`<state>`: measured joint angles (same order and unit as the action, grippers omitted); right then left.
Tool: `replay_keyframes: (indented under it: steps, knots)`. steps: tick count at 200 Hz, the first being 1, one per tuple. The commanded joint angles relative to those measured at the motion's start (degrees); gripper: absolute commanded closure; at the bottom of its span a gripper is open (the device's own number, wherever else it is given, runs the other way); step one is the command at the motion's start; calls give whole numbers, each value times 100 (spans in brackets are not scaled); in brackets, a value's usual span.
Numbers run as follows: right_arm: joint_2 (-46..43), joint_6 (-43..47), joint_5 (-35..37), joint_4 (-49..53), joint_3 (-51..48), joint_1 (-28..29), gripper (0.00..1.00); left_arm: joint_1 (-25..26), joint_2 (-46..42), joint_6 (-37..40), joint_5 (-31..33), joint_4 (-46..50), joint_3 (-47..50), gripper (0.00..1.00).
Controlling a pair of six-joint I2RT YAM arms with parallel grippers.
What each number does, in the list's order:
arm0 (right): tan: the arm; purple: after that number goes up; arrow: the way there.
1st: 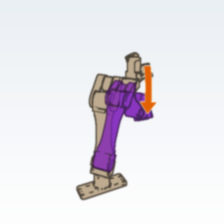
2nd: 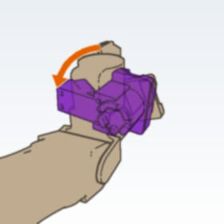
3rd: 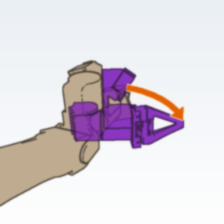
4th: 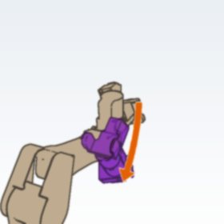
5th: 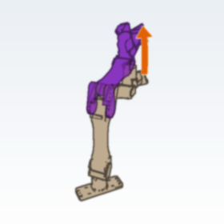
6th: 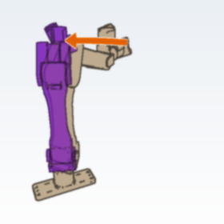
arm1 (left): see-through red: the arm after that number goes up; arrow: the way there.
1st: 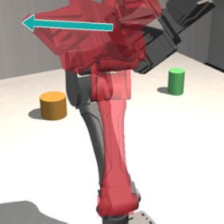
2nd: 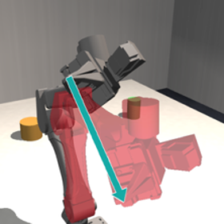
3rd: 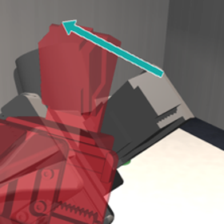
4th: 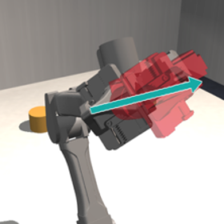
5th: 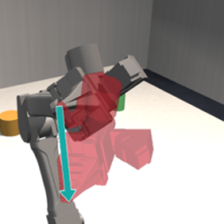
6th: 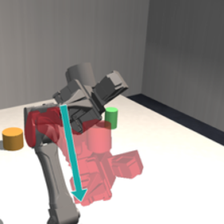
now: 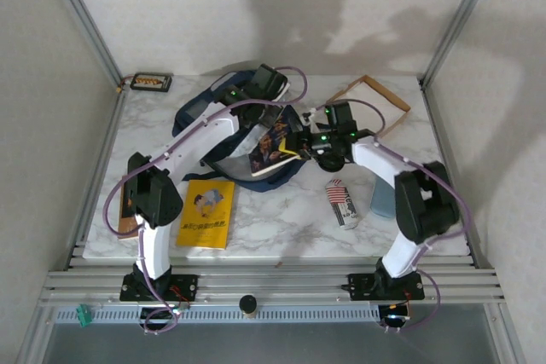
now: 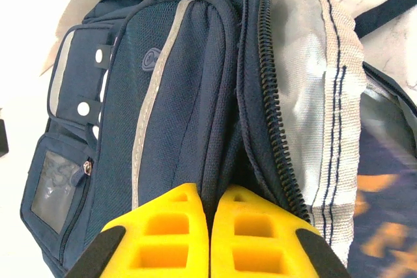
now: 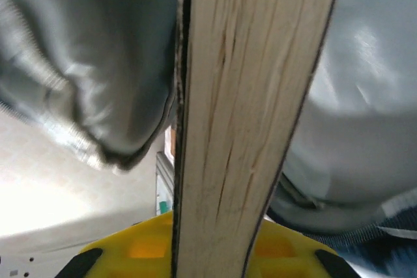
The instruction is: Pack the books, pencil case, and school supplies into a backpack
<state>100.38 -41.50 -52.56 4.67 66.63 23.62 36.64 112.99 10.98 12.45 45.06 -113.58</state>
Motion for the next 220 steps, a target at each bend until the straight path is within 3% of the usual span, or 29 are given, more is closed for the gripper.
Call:
replay_keyframes:
  steps: [1,28,45,55,80,114,135,161,198,220]
  knots:
    - [707,-87,-316,-758,1054,224,93,44,-539,45,34,-174,-295,100]
    - [1861,16,-392,-575,1983,161,81,10,-491,-29,312,-116,-468,100]
    - [2317,629,277,209,2744,78,59,-4,-528,-57,272,-194,-402,100]
    - [2459,905,586,655,3019,51,54,-12,-541,-35,298,-265,-339,100]
    - [2030,989,1218,693,2343,-70,42,-56,-493,-48,390,-223,-399,100]
    - [988,1436,2340,1253,1372,14,33,-122,-449,-140,357,-391,-340,100]
    - [570,1296,2521,1023,733,235,32,-131,-403,-226,263,-467,-314,100]
    - [715,1084,2611,751,393,522,40,-131,-368,-294,254,-520,-362,100]
    - [1044,907,2840,364,652,562,41,-129,-336,-395,90,-496,-371,100]
    - [1105,742,2895,-159,909,572,50,-131,-342,-408,82,-516,-355,100]
